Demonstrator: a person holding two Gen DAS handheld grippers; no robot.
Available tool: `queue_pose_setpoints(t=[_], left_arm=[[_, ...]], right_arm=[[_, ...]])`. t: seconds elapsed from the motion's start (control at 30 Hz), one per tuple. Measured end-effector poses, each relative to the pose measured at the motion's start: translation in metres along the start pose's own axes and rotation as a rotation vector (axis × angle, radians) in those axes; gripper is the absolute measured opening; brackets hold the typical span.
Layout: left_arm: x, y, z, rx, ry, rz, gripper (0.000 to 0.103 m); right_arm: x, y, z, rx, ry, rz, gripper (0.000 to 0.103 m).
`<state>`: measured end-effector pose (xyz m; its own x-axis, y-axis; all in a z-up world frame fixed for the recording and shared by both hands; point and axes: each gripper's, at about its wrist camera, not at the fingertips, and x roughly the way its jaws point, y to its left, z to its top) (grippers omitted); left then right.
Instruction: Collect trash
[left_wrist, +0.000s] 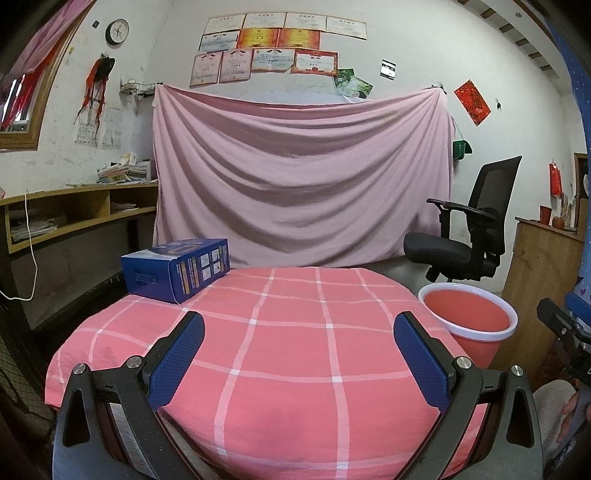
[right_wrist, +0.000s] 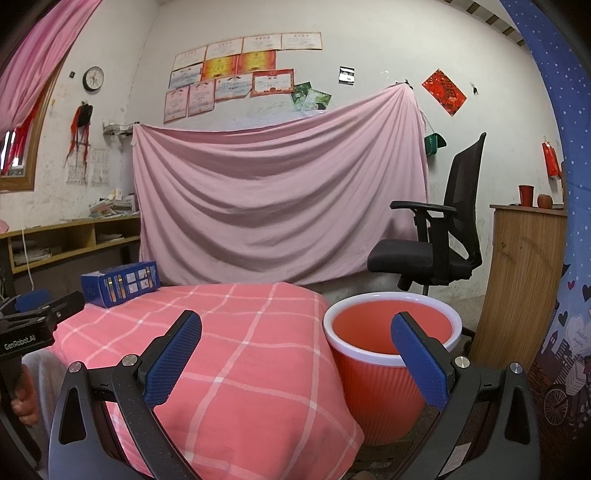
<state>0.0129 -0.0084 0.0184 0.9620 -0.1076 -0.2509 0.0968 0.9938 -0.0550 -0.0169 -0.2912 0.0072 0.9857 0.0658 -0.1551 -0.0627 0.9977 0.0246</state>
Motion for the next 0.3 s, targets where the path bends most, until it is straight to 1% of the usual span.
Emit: queue_pose_setpoints(t=[0.3], left_arm=[[0.0021,-0.0001,-0.0010,-0.003,0.014,0.003,0.100]], right_arm=[[0.0027,-0.0015,0.0012,0.000,0.021,0.006,0.103]])
